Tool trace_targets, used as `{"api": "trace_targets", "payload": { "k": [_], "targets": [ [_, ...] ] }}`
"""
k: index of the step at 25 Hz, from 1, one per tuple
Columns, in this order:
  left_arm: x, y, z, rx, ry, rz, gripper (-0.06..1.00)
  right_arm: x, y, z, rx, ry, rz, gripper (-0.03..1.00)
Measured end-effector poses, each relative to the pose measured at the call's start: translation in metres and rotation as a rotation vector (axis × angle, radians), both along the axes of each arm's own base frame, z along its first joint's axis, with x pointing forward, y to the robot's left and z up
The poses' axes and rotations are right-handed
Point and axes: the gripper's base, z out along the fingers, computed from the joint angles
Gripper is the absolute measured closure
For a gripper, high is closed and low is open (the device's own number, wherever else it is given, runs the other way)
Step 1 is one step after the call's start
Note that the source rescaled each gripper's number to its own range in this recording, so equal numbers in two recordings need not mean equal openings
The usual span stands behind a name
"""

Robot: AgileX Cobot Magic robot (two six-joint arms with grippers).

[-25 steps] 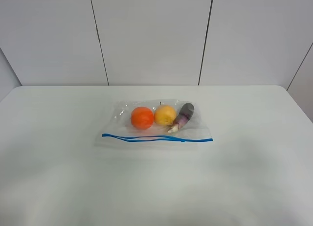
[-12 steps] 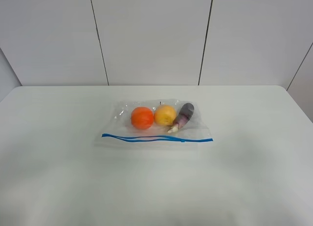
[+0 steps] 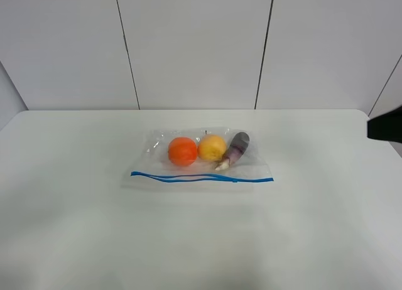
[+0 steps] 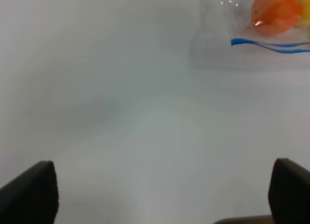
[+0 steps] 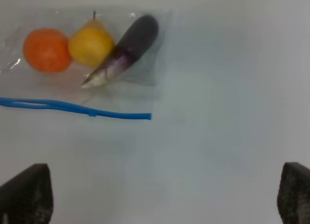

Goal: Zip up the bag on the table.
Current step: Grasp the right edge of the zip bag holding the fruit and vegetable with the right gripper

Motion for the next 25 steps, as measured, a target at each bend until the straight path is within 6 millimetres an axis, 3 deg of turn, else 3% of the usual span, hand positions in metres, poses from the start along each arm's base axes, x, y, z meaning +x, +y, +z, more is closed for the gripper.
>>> {"api": "trace_targets", "payload": {
  "k": [6,9,13,20,25],
  "targets": [
    [0.000,0.000,0.000,0.000,0.000,0.000,-0.05,0.075,0.007,-0.015,0.104,0.191,0.007,-0.03],
    [0.000,0.000,0.000,0.000,0.000,0.000,-0.05,0.106,0.009,-0.039,0.128,0.300,0.007,-0.03],
    [0.000,0.000,0.000,0.000,0.000,0.000,-0.05,0.141,0.014,-0.085,0.168,0.442,0.045,-0.03],
    [0.000,0.000,0.000,0.000,0.000,0.000,-0.05,0.181,0.001,-0.147,0.442,0.546,0.059,-0.03],
    [0.000,0.000,0.000,0.000,0.000,0.000,-0.05,0.194,-0.013,-0.185,0.610,0.607,0.083,-0.03]
  ]
}}
